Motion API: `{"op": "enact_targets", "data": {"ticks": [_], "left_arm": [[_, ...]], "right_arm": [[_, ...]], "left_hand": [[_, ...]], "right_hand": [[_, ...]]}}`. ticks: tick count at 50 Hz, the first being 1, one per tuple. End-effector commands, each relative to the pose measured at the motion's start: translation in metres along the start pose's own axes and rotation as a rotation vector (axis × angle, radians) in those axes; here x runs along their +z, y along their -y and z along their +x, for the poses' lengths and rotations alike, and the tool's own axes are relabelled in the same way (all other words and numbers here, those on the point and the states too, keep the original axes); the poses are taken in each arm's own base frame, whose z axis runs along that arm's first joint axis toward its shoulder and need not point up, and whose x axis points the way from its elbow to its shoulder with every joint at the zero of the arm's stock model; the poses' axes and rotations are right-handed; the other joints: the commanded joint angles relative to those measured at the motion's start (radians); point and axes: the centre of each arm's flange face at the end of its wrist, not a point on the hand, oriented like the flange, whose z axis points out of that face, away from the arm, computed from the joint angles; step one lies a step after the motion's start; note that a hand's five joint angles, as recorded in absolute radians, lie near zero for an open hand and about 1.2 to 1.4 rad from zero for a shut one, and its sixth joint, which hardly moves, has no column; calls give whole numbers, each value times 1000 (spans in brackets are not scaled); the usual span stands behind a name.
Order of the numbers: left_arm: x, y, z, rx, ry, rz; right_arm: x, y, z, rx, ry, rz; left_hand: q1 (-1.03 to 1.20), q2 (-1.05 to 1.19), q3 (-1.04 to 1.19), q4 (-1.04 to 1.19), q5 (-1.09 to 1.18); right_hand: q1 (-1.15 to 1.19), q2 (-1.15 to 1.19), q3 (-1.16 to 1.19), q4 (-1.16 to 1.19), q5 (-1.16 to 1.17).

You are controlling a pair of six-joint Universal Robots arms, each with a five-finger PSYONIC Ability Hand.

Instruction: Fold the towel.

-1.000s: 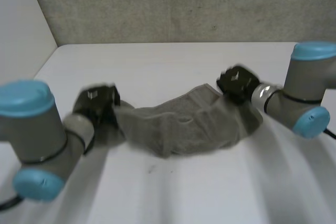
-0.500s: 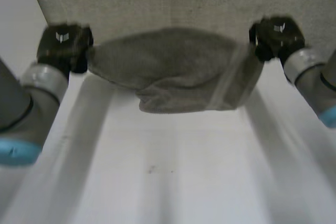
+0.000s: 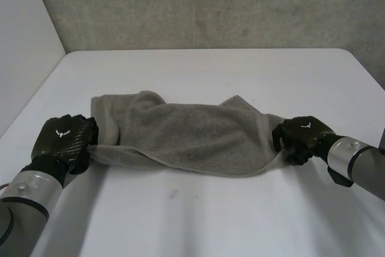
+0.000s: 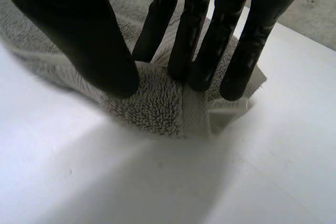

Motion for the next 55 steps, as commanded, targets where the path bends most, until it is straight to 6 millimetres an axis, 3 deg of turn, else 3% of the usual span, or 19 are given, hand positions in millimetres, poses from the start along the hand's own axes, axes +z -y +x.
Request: {"op": "enact_targets", "data": {"ticks": [1,15,29,37,39,40,41,45,49,50,51,52,53,54,55], "left_arm": [[4,1,-5,-6,18,-2],[11,-1,-17,-15,61,-12],[23,-7,-23,-21,76,-39],[31,-13,-23,-25,71,-65],[33,-14,-23,-25,71,-67],[35,-15,-23,-25,70,-70],[35,-15,-23,-25,70,-70],[47,-15,-25,-21,69,-72],[62,-10,-27,-11,67,-50],[72,-4,-28,-6,67,-28],[86,4,-30,-2,70,4],[86,4,-30,-2,70,4],[102,16,-35,5,78,52],[120,34,-40,13,85,118],[121,34,-40,14,85,118]], "right_arm": [[1,-3,-2,23,-3,11],[-2,-11,-12,-66,49,34],[15,-22,-10,-148,29,71],[26,-25,-7,-227,18,85],[29,-23,-4,-253,2,89],[29,-23,-3,-253,2,89],[32,-20,-1,-260,-12,96],[38,-7,3,-278,-44,124],[54,23,8,-282,-86,204],[61,36,11,-274,-94,241],[61,36,11,-274,-94,242],[69,56,16,-268,-107,301],[69,56,16,-268,-108,301],[76,78,23,-265,-134,364],[80,102,34,-265,-186,433]], "left_hand": [[206,178,180,180,188],[206,178,180,180,188],[206,178,180,180,188],[206,178,180,180,188],[206,178,180,180,188],[206,178,180,180,188],[206,178,180,180,188],[206,178,180,180,188],[206,178,180,180,188],[206,178,180,180,188],[206,178,180,180,188],[206,178,180,180,188],[206,178,180,180,188],[206,178,180,180,188],[206,178,180,180,188]], "right_hand": [[-356,-230,-227,-229,-251],[-365,-239,-237,-239,-260],[-347,-221,-219,-221,-242],[-177,-51,-49,-51,-72],[121,247,249,247,226],[122,248,251,249,228],[308,434,437,435,414],[315,441,444,442,420],[315,441,444,442,420],[315,441,444,442,420],[315,441,444,442,420],[315,441,444,442,420],[315,441,444,442,420],[315,441,444,442,420],[315,441,444,442,420]]}}
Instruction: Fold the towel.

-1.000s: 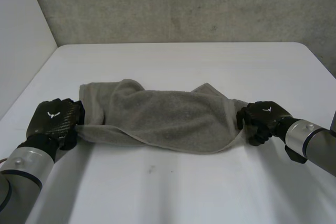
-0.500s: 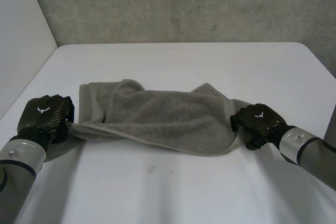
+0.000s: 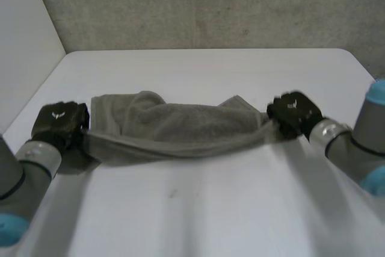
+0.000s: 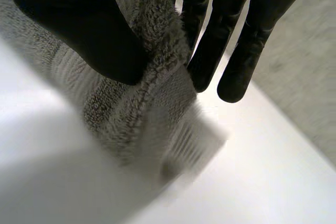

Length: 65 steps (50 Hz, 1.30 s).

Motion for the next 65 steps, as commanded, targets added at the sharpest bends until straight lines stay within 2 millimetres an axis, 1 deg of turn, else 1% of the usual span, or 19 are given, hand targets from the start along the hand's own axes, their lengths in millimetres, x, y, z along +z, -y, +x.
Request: {"op": "enact_targets", "data": {"ticks": [1,4,5,6,7,8,10,12,15,17,24,26,27,29,34,36,38,51,65], "left_arm": [[68,65,-13,23,23,234],[93,124,-21,34,48,427],[93,125,-21,34,48,428],[99,159,-24,37,62,537],[100,191,-31,32,88,631],[100,191,-31,32,88,632],[93,238,-41,27,120,775],[88,250,-44,16,130,809],[82,255,-46,-22,131,819],[80,251,-46,-46,126,794],[79,172,-32,-83,60,521],[75,122,-17,-87,6,373],[75,121,-17,-87,5,372],[69,78,-1,-87,-64,250],[59,39,11,-96,-112,134],[44,-4,20,-109,-139,-2],[36,-16,24,-115,-147,-45],[-29,-33,33,-120,-174,-134],[-26,-43,27,-125,-143,-119]], "right_arm": [[49,80,60,5,-206,263],[51,104,78,-6,-287,336],[50,130,94,-16,-362,423],[46,156,104,-24,-429,525],[46,157,105,-24,-429,526],[39,178,114,-22,-485,626],[28,198,123,-19,-538,721],[11,215,127,-24,-563,804],[4,209,119,-14,-538,766],[2,202,114,-4,-518,734],[6,137,66,71,-275,431],[6,108,48,100,-206,300],[6,108,47,100,-206,299],[4,77,27,102,-137,163],[-8,39,20,81,-100,1],[-12,31,18,73,-89,-39],[-22,20,12,61,-49,-94],[-78,24,20,114,-38,-208],[-99,-5,34,168,-114,-211]], "left_hand": [[206,178,179,179,188],[206,178,179,179,188],[206,178,179,179,188],[206,178,179,179,188],[206,178,179,179,188],[206,178,179,179,188],[206,178,179,179,188],[206,178,179,179,188],[206,178,179,179,188],[206,178,179,179,188],[206,178,179,179,188],[206,178,179,179,188],[206,178,179,179,188],[206,178,179,179,188],[206,178,179,179,188],[206,178,179,179,188],[206,178,179,179,188],[206,178,179,179,188],[-155,-183,-181,-181,-173]], "right_hand": [[32,218,213,204,241],[32,218,213,204,241],[32,218,213,204,241],[32,218,213,204,241],[32,218,213,204,241],[32,218,213,204,241],[32,218,213,204,241],[32,218,213,204,241],[32,218,213,204,241],[32,218,213,204,241],[32,218,213,204,241],[32,218,213,204,241],[32,218,213,204,241],[32,218,213,204,241],[32,218,213,204,241],[32,218,213,204,241],[32,218,213,204,241],[32,218,213,204,241],[32,218,213,204,241]]}}
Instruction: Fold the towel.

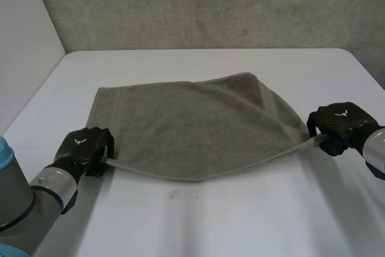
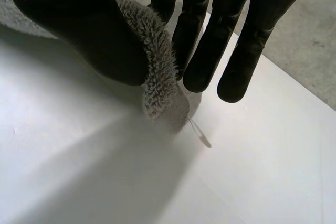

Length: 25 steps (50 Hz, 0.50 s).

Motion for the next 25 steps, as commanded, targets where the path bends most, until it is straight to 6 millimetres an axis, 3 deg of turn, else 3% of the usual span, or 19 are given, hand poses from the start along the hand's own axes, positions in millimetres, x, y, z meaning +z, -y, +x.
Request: {"op": "enact_targets", "data": {"ticks": [1,18,21,22,23,25], "left_arm": [[8,-7,-6,-6,20,-3],[6,-23,-27,-27,98,-41],[4,-25,-26,12,96,-48],[2,-27,-25,45,94,-57],[1,-28,-24,81,92,-58],[-2,-27,-23,121,89,-54]], "right_arm": [[3,-14,6,14,-26,17],[6,-21,11,34,-49,21],[5,-22,7,36,-40,16],[5,-23,6,36,-37,14],[6,-24,6,39,-34,10],[6,-24,6,39,-36,8]], "left_hand": [[39,39,39,37,36],[-40,-40,-41,-42,-43],[39,39,39,37,36],[326,327,326,325,324],[399,399,399,397,396],[399,400,399,398,397]], "right_hand": [[25,212,207,200,231],[25,212,207,200,231],[25,212,207,200,231],[25,212,207,200,231],[25,212,207,200,231],[25,212,207,200,231]]}}
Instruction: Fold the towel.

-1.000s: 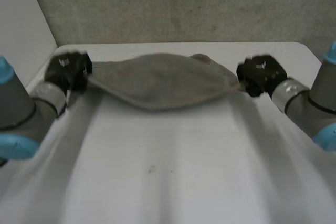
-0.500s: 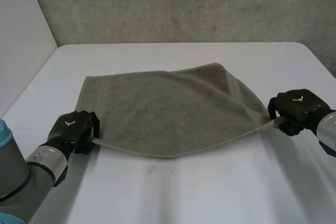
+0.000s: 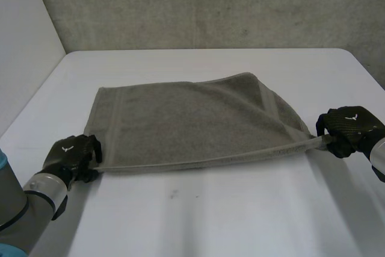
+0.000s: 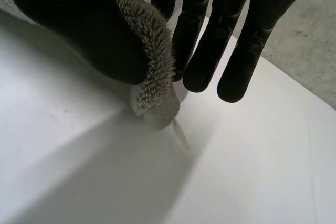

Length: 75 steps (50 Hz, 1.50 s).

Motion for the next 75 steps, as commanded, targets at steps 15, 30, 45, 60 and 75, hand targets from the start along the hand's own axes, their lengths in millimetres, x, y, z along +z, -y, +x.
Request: {"op": "enact_targets", "data": {"ticks": [15,30,45,60,75], "left_arm": [[-99,155,-13,289,136,437],[-68,169,-19,266,91,310],[68,153,0,274,-34,187],[27,346,-19,-9,134,904],[70,206,-4,-69,17,494]], "right_arm": [[-81,139,39,-117,-146,248],[-78,162,50,-91,-139,249],[50,128,32,-207,-142,85],[0,270,81,-133,-526,950],[54,153,26,-95,-162,522]], "left_hand": [[430,430,430,430,446],[430,430,430,430,446],[430,430,430,430,446],[430,430,430,430,446],[430,430,430,430,446]], "right_hand": [[25,212,207,200,231],[25,212,207,200,231],[25,212,207,200,231],[25,212,207,200,231],[25,212,207,200,231]]}}
